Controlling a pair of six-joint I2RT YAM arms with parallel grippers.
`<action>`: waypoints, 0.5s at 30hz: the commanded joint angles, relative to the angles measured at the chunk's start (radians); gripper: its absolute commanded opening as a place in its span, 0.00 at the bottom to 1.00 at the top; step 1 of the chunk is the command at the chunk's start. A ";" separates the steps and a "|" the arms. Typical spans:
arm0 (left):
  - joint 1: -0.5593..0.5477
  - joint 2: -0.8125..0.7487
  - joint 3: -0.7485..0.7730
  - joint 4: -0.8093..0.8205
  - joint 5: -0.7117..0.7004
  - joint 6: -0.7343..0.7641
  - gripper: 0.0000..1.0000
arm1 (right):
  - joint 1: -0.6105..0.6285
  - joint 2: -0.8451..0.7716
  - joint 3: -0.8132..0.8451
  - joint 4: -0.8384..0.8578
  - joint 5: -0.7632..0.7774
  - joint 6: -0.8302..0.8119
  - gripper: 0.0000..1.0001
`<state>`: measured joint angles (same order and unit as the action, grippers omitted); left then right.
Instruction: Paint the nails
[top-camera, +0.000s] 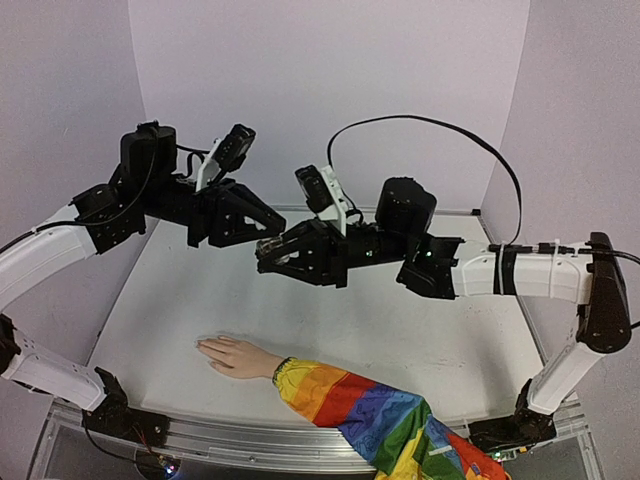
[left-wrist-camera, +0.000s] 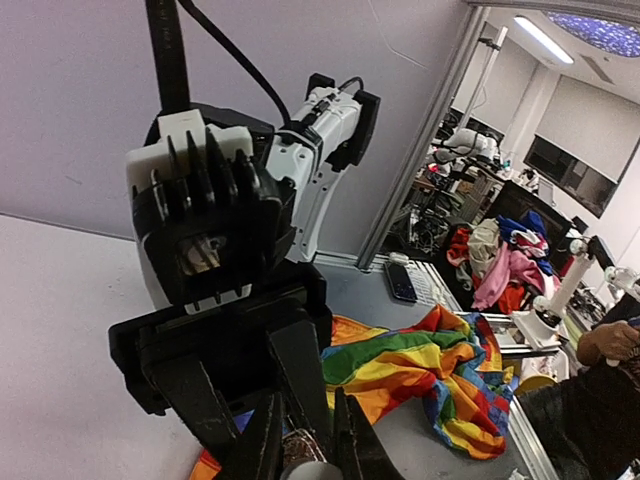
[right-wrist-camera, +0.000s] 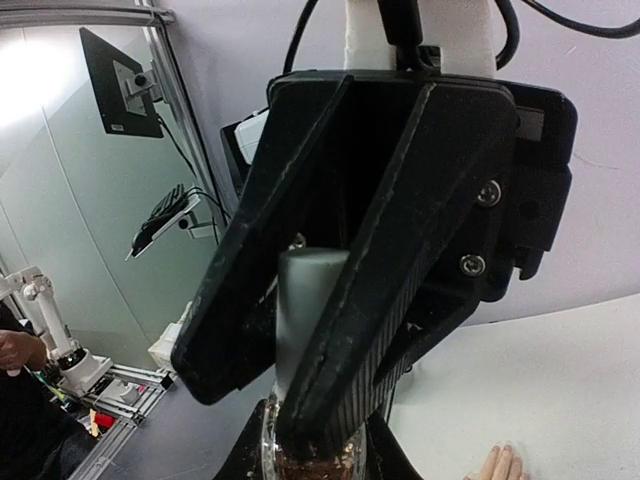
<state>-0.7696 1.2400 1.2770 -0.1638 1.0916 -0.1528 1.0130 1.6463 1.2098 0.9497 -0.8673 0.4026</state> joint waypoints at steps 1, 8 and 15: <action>-0.003 -0.041 0.015 -0.084 -0.202 -0.016 0.28 | -0.028 -0.105 -0.041 0.141 0.107 -0.078 0.00; 0.003 -0.129 -0.004 -0.229 -0.640 -0.067 0.84 | -0.030 -0.116 -0.073 -0.056 0.515 -0.233 0.00; 0.003 -0.190 -0.035 -0.243 -0.941 -0.224 0.82 | 0.013 -0.018 -0.026 -0.138 0.819 -0.261 0.00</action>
<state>-0.7712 1.0721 1.2339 -0.4042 0.3710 -0.2710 0.9897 1.5887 1.1305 0.8112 -0.2607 0.1829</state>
